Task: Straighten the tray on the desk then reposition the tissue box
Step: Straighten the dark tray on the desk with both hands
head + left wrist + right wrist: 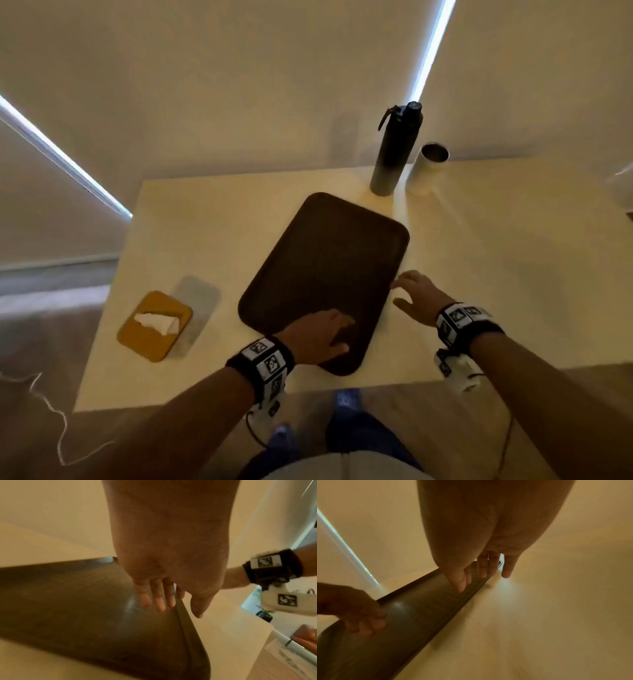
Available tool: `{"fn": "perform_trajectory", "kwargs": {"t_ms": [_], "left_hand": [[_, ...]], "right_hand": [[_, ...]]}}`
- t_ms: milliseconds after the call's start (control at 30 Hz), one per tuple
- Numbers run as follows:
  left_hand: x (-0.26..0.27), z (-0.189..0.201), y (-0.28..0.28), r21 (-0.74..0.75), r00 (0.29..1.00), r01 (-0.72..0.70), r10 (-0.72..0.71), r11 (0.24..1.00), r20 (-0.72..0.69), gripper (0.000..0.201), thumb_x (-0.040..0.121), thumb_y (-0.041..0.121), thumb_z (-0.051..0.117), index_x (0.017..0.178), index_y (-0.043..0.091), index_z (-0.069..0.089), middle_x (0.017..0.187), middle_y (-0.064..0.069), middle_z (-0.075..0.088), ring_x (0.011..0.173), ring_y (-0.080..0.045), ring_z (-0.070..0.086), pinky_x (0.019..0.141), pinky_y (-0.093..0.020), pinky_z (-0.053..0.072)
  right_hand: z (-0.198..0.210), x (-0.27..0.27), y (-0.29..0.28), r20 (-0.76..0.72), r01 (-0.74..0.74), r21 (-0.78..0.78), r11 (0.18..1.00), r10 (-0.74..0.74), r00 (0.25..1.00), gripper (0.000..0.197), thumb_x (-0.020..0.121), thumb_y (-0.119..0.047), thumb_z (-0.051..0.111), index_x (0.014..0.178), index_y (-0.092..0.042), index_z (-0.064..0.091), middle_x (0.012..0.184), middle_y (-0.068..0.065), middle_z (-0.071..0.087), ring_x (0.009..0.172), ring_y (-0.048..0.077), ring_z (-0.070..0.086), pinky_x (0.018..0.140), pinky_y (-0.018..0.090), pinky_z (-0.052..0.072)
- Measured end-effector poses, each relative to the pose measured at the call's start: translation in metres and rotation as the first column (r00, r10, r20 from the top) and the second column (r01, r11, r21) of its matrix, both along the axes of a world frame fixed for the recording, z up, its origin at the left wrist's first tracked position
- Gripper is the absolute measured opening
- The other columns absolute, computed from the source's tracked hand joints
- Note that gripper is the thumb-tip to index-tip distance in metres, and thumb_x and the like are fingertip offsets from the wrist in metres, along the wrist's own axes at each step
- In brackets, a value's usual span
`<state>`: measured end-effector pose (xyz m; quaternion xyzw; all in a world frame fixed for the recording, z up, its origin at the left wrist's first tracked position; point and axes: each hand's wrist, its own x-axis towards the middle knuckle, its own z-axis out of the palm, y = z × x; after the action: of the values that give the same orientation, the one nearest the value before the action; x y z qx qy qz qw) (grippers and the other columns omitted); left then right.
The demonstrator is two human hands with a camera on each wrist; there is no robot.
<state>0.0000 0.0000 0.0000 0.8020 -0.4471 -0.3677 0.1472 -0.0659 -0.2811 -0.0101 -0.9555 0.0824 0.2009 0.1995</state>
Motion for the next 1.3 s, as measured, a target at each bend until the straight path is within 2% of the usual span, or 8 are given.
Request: {"fn": "perform_trajectory", "kwargs": {"t_ms": [133,333,666,766,933,1066,1200,1299], "left_hand": [[-0.004,-0.016,-0.058,0.028,1.0,0.011,-0.011,1.0,0.019,0.069,0.095,0.045,0.058,0.153,0.019,0.031,0.151,-0.01,0.041,0.13,-0.029,0.048,0.108,-0.045,0.042],[-0.011,-0.038,-0.086,0.033,0.998,-0.067,0.067,0.997,0.016,0.074,0.092,0.035,0.063,0.154,0.014,0.029,0.15,-0.012,0.035,0.126,-0.033,0.048,0.103,-0.045,0.044],[0.002,-0.045,-0.038,-0.036,0.995,-0.087,0.085,0.996,-0.049,0.067,0.087,0.013,0.059,0.151,0.016,0.04,0.136,-0.012,0.045,0.113,-0.029,0.052,0.094,-0.04,0.047],[0.014,-0.045,-0.007,-0.02,0.998,-0.065,0.064,0.998,-0.013,0.064,0.087,0.007,0.054,0.148,0.022,0.043,0.138,-0.007,0.046,0.114,-0.026,0.05,0.096,-0.04,0.047],[0.035,-0.045,0.047,-0.003,0.994,-0.026,0.026,1.0,0.106,0.062,0.092,-0.003,0.048,0.146,0.027,0.048,0.141,-0.001,0.047,0.117,-0.022,0.049,0.091,-0.028,0.043],[0.049,-0.042,0.073,-0.018,0.988,-0.028,0.03,0.999,0.153,0.061,0.091,-0.002,0.051,0.144,0.028,0.051,0.141,0.0,0.05,0.12,-0.022,0.051,0.097,-0.033,0.047],[0.052,-0.039,0.096,-0.064,0.951,-0.211,0.22,0.975,0.216,0.062,0.091,0.029,0.065,0.148,0.028,0.043,0.146,-0.002,0.046,0.131,-0.023,0.046,0.108,-0.039,0.041],[0.05,-0.039,0.114,-0.045,0.825,-0.509,0.502,0.86,0.258,0.085,0.086,0.053,0.066,0.155,0.02,0.03,0.157,-0.008,0.033,0.143,-0.03,0.032,0.116,-0.045,0.031]], "right_hand": [[-0.009,0.037,-0.022,0.025,-0.149,-0.078,0.986,0.152,0.988,0.041,0.092,-0.022,0.063,0.132,-0.019,0.056,0.145,0.01,0.044,0.132,0.03,0.043,0.108,0.041,0.04],[-0.013,0.07,-0.035,0.024,-0.388,-0.163,0.907,0.396,0.918,0.032,0.088,-0.006,0.06,0.115,-0.018,0.071,0.125,0.009,0.06,0.119,0.031,0.053,0.102,0.042,0.043],[-0.024,0.058,-0.017,0.013,-0.467,-0.2,0.861,0.479,0.878,0.027,0.094,-0.025,0.059,0.12,-0.028,0.063,0.125,0.004,0.058,0.112,0.027,0.056,0.099,0.042,0.043],[-0.03,0.046,0.012,0.027,-0.42,-0.184,0.889,0.431,0.902,0.027,0.096,-0.026,0.054,0.122,-0.03,0.06,0.124,0.002,0.057,0.111,0.026,0.054,0.095,0.041,0.04],[-0.039,0.028,0.064,0.06,-0.315,-0.138,0.939,0.325,0.944,0.027,0.096,-0.028,0.052,0.122,-0.028,0.058,0.117,0.004,0.056,0.105,0.027,0.053,0.087,0.042,0.042],[-0.042,0.022,0.094,0.108,-0.235,-0.067,0.97,0.241,0.964,0.027,0.093,-0.03,0.055,0.119,-0.025,0.061,0.111,0.005,0.057,0.1,0.027,0.054,0.086,0.044,0.045],[-0.032,0.023,0.082,0.084,-0.041,0.015,0.999,0.039,0.996,0.046,0.084,-0.05,0.066,0.124,-0.031,0.057,0.121,0.002,0.051,0.112,0.025,0.048,0.098,0.046,0.04],[-0.02,0.024,0.053,0.043,0.267,-0.023,0.963,-0.266,0.963,0.083,0.071,-0.063,0.074,0.14,-0.029,0.042,0.143,0.009,0.038,0.13,0.033,0.038,0.107,0.051,0.033]]}}
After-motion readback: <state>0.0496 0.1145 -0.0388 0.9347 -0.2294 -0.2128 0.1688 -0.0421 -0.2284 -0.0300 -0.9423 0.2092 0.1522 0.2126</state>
